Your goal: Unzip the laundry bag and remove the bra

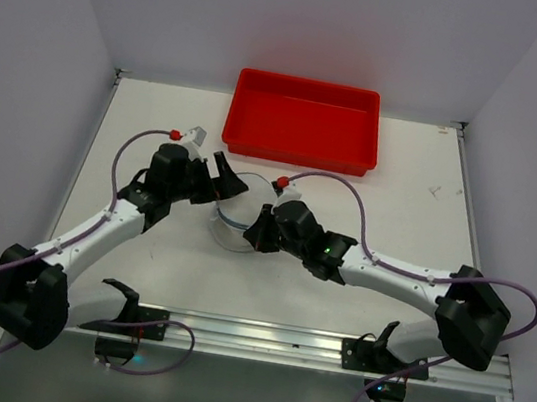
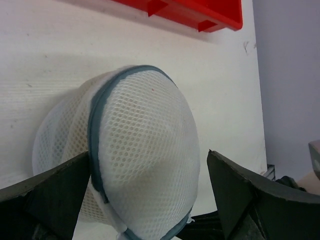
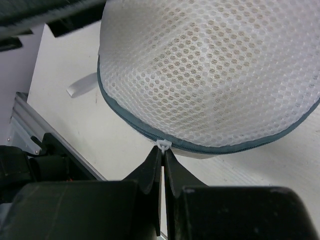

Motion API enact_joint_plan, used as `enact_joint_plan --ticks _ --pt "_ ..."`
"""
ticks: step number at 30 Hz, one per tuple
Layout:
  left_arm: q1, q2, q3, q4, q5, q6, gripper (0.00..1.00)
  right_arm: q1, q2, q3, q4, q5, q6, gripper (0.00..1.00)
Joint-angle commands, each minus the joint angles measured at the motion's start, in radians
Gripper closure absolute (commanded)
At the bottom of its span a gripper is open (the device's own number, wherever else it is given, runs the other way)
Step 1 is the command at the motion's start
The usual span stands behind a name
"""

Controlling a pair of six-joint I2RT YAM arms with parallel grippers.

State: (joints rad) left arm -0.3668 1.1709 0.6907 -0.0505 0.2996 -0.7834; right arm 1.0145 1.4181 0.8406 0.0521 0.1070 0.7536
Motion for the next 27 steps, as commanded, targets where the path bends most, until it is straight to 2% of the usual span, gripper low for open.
enact_joint_plan --ticks 1,5,9,12,13,16,20,23,24,25,26,27 --pt "-0.001 -0.042 0.066 -0.104 -0.123 0.066 0.0 0.007 0.019 0.037 -0.009 0.046 0.05 1.0" --pt "0.0 -0.169 -0.026 -0.204 -0.339 -0.051 0.0 0.007 0.067 0.095 -0.015 0.045 0.058 1.0" --pt "0.0 -0.362 -0.106 -0.291 -0.488 -0.168 0.0 0.009 0.102 0.13 -0.018 0.042 0.058 1.0" --pt "-0.003 -0.415 -0.137 -0.296 -0.412 -0.241 0.0 0.009 0.12 0.149 -0.018 0.031 0.055 1.0" --pt "-0.004 -0.413 -0.155 -0.284 -0.33 -0.26 0.0 0.009 0.125 0.152 -0.018 0.031 0.053 1.0" --pt "-0.038 -0.386 -0.21 -0.161 -0.214 -0.342 0.01 0.009 0.134 0.155 -0.009 0.028 0.052 1.0" --pt "-0.165 -0.321 -0.211 -0.04 -0.295 -0.399 0.06 0.009 0.143 0.161 -0.012 0.016 0.05 1.0" --pt "-0.199 -0.222 -0.186 -0.002 -0.294 -0.407 0.22 0.009 0.134 0.153 -0.023 0.023 0.05 1.0" --pt "-0.199 -0.211 -0.184 0.011 -0.295 -0.412 0.35 0.009 0.118 0.147 -0.024 0.028 0.047 1.0" --pt "-0.199 -0.208 -0.187 0.017 -0.294 -0.41 0.43 0.009 0.108 0.129 -0.024 0.03 0.041 1.0" --pt "-0.201 -0.209 -0.186 0.02 -0.295 -0.41 0.61 0.01 0.096 0.117 -0.021 0.028 0.033 1.0" --pt "-0.201 -0.212 -0.186 0.017 -0.324 -0.404 0.72 0.009 0.072 0.108 -0.032 0.033 0.026 1.0"
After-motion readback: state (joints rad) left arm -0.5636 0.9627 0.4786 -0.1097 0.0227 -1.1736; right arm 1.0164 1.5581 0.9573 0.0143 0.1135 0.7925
